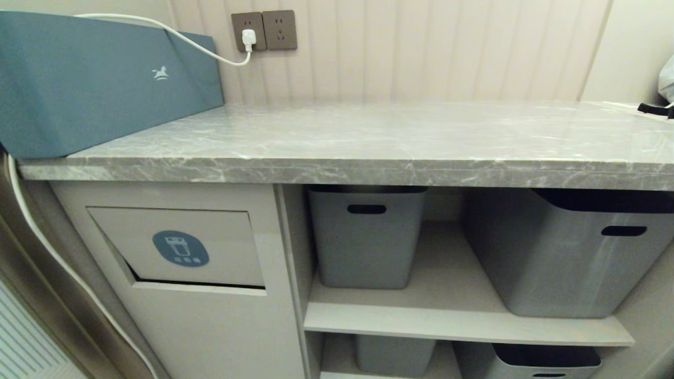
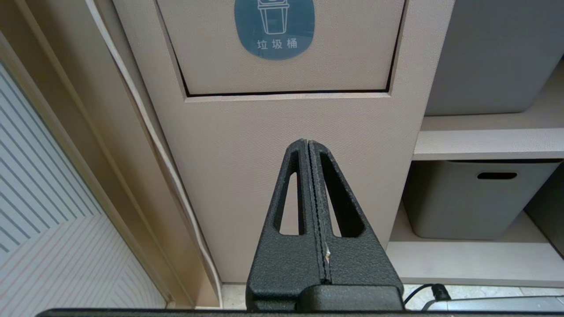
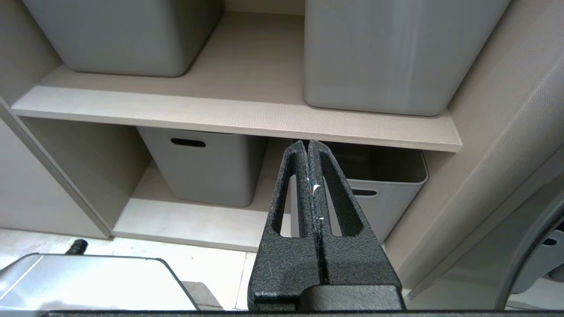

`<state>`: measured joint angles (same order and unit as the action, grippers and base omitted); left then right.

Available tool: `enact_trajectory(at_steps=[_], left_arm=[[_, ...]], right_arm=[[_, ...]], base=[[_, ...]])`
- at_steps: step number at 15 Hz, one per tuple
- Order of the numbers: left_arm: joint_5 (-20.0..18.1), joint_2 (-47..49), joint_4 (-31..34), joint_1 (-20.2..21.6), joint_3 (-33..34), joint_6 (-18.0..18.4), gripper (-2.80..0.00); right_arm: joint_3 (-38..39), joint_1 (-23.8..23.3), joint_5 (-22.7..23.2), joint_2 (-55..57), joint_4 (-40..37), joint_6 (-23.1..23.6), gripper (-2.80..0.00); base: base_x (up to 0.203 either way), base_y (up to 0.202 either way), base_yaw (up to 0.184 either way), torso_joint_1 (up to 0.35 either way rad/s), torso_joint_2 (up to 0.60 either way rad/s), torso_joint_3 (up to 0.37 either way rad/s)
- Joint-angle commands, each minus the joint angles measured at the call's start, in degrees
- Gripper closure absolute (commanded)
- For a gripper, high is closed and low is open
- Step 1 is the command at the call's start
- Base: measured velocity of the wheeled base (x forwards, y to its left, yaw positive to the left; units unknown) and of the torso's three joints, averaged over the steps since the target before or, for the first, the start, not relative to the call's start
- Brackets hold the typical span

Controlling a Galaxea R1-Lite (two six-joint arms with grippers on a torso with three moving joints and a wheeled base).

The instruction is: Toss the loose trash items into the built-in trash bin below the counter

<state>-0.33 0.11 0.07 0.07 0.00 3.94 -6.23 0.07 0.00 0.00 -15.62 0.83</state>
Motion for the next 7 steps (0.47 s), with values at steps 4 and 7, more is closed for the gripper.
enact_trajectory(at_steps=[4, 7], left_arm=[[-0.02, -0.11, 0.05, 0.01, 0.09, 0.02, 0.00], [-0.02, -0.11, 0.10, 0.01, 0.09, 0.11, 0.00]], right_arm=[[-0.01, 0.01, -0.18, 0.00, -0.12, -0.13, 0.00], [0.07, 0.01, -0.18, 0.00, -0.12, -0.22, 0.00]], base=[[0.000, 0.000, 0.000, 0.000, 0.00, 0.000], [0.000, 0.000, 0.000, 0.000, 0.00, 0.000]])
